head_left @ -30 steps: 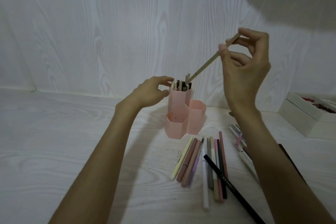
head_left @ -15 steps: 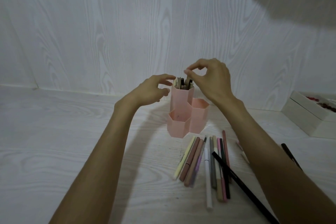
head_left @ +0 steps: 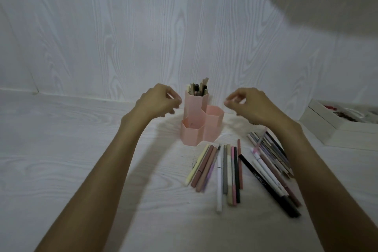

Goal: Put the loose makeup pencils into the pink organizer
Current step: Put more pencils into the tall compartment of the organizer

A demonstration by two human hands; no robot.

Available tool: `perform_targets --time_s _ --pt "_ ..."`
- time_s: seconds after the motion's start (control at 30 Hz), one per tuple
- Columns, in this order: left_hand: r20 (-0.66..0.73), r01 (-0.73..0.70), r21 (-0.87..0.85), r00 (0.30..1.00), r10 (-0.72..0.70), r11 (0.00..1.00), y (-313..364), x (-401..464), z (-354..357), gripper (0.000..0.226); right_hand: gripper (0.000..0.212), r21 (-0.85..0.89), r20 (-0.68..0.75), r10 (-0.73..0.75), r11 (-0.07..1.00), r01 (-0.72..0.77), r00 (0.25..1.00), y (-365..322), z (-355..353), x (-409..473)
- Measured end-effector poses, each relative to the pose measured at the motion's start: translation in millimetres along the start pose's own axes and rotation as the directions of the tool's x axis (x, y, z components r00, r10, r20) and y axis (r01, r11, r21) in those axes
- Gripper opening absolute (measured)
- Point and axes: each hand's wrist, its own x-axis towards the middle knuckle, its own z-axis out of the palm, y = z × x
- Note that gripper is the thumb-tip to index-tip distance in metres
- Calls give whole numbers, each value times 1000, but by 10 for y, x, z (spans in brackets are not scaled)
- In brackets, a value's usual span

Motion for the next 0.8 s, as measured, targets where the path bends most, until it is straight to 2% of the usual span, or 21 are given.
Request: perform_targets --time_s 0.07,0.17,0.23,0.3,0.43,0.57,0.7,0.8 --pt "190 48 45 980 -55 998 -50 -117 46 11 21 -45 200 181 983 -176 963 117 -53 -186" --pt "392 102 148 907 -153 984 -121 -261 134 10 20 -225 455 366 929 -292 812 208 -45 -404" --pt "459 121 183 867 -194 976 -124 -321 230 10 31 -330 516 439 894 -302 735 248 7 -488" --pt "495 120 178 847 -194 977 -104 -353 351 16 38 -395 511 485 866 -307 710 285 70 -528" --pt "434 44 185 892 -122 982 -93 -397 613 32 26 -377 489 484 867 -325 725 298 141 -569" --pt "376 -33 241 925 -62 970 -131 -398 761 27 34 -263 487 479 878 -400 731 252 75 -560" --pt "374 23 214 921 -104 976 -152 -379 775 28 29 12 373 422 889 -459 827 226 -64 -474" --pt "377 70 204 915 -144 976 -165 -368 744 30 22 226 217 349 891 -395 912 187 -160 -370"
